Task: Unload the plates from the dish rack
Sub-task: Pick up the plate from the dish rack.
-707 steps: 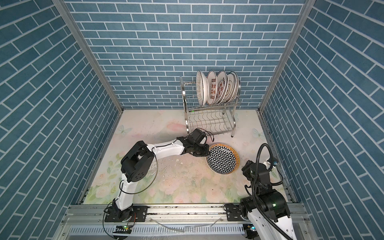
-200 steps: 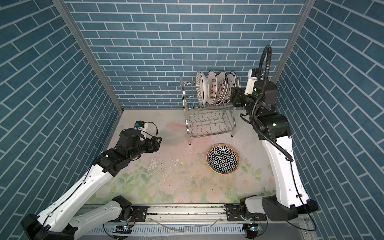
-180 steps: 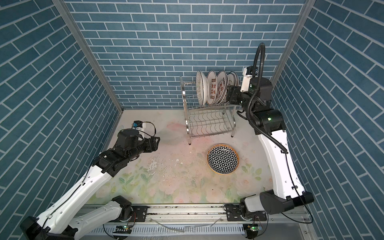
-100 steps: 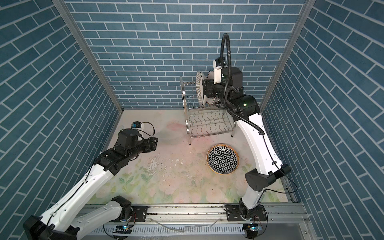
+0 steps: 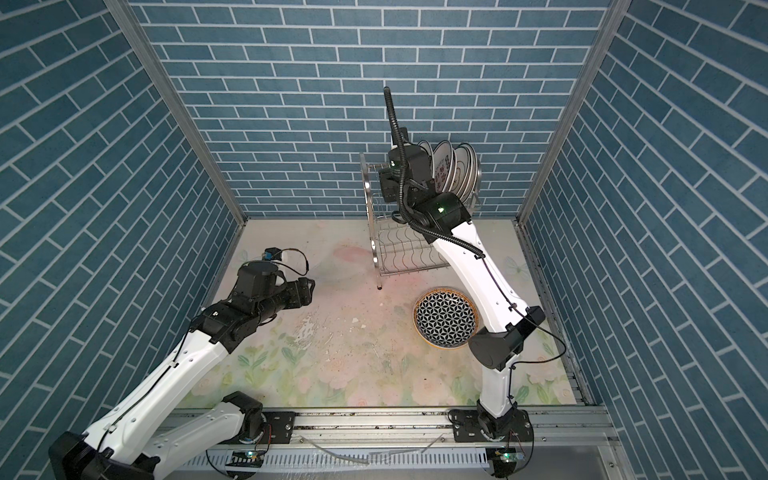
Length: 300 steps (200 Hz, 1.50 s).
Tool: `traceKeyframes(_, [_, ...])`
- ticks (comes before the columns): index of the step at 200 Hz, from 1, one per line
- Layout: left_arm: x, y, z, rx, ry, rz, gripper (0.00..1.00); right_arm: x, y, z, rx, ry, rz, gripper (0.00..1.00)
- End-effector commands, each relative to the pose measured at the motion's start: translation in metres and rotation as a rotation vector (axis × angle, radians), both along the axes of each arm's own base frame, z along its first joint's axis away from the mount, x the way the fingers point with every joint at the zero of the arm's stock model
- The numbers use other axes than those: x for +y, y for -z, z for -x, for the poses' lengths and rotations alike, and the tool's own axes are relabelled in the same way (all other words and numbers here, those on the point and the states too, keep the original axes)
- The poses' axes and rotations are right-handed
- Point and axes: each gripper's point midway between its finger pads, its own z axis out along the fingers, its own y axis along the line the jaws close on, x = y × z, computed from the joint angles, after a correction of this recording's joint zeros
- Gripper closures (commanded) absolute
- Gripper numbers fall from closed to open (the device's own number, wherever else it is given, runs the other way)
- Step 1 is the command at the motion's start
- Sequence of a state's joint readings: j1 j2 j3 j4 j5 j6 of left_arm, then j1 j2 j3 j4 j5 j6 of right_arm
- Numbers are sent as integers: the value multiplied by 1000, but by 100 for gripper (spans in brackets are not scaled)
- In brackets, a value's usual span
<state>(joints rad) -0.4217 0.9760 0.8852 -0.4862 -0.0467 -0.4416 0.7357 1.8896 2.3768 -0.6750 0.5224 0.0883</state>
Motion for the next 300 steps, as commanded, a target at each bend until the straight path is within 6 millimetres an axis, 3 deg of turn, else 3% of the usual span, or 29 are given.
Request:
traceKeyframes(1, [0,1,-1,-7,-5,21,19,-4,-10,-8,-60,78,34,35])
traceKeyframes(80, [1,9,-1,7,2,33,19,0,6,-23,-66,167,74,36])
traceKeyframes(122, [2,11,-1,13,3,41,19,-9,11,-27,-73,245,95,37])
traceKeyframes(300, [2,16,2,25,18,66,19,-12,34,-48,-101,388,143,53])
